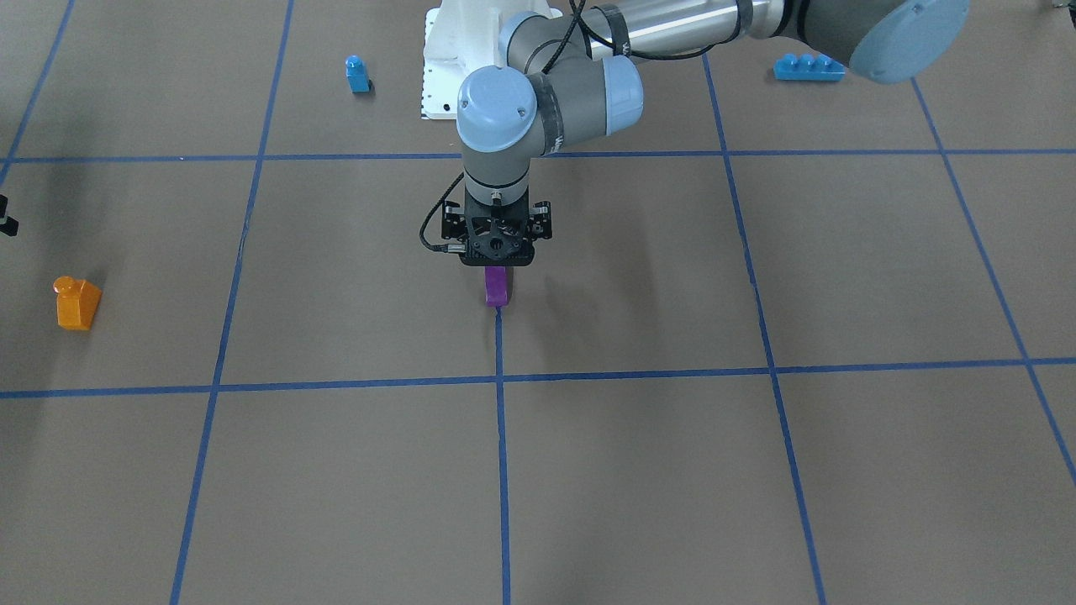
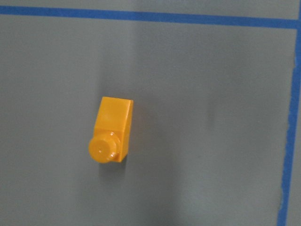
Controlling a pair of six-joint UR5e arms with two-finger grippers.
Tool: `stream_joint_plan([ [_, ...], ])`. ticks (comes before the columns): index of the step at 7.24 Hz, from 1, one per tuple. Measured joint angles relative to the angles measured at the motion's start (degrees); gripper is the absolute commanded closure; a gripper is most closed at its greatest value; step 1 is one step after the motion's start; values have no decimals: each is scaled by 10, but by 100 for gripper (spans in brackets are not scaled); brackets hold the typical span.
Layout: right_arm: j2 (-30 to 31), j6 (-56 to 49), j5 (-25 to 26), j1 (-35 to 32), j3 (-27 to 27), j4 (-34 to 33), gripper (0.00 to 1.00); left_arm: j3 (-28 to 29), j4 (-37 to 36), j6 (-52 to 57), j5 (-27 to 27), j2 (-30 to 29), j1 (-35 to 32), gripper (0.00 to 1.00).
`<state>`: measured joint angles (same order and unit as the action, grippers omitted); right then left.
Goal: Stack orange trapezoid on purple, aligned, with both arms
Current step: 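Grasp the orange trapezoid block with the right gripper while the left gripper holds purple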
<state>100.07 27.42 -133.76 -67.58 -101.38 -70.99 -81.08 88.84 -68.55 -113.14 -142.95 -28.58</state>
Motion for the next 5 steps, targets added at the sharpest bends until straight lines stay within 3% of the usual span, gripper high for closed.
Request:
stream_joint_plan([
  [2, -34, 72, 31, 46, 30, 31, 0, -9, -1, -4, 1, 2, -2, 1],
  [5, -73, 96, 38, 69, 71, 54, 0, -14, -2, -7, 2, 4, -2, 1],
])
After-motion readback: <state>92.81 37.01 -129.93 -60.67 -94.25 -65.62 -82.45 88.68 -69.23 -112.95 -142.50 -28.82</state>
